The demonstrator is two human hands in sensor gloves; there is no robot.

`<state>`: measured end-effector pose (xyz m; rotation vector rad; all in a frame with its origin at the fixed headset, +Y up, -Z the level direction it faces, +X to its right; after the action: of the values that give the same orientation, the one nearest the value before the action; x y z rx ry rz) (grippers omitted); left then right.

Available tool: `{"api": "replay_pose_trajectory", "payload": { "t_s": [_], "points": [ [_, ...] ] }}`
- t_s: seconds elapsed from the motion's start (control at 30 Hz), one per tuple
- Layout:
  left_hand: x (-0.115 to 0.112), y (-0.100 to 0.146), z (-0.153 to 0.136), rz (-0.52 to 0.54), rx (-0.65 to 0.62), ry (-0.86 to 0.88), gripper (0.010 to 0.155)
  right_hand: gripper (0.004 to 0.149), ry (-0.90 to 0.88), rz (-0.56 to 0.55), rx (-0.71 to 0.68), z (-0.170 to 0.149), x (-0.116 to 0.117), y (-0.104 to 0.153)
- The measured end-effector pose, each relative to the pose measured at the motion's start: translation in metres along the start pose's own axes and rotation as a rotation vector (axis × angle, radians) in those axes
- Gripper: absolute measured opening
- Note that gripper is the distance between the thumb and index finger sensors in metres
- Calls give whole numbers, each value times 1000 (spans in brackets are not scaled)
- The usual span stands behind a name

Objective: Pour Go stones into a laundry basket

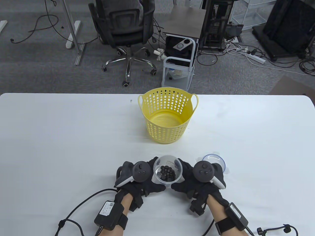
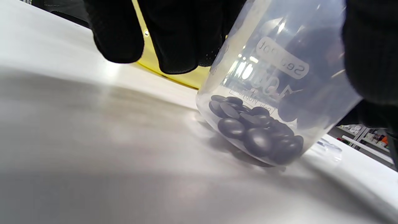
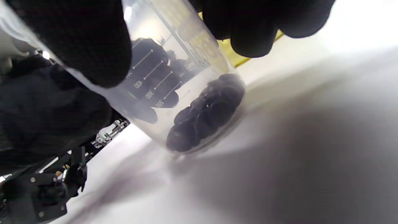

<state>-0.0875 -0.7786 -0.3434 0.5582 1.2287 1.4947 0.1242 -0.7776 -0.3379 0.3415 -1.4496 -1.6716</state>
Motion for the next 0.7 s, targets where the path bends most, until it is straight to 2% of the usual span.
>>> {"api": "replay_pose_trajectory", "payload": {
  "t_s": [0.17,0.5,0.7],
  "points": [
    [7,2,3,33,-17,71,118,101,-77,-30,-33,6,-8,3],
    [29,10,13,182,-70,289,125,99,-247,-204,-112,22,-29,14],
    [37,14,16,208,-124,425,131,96,-323,-272,-142,31,-33,21]
  ]
}}
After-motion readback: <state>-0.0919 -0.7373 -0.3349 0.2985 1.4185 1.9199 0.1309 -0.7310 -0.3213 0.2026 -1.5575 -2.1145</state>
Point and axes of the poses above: the tracker on the back of each hand, its own z axis roughly to the thumb side, its own y axis roughly from the fingertips to the wrist, x = y × z, the point moved 4 cm from there along -y, roughly from the wrist to the fingertips, and after that the axes turned 2 degrees about x, right-handed, at the moved point
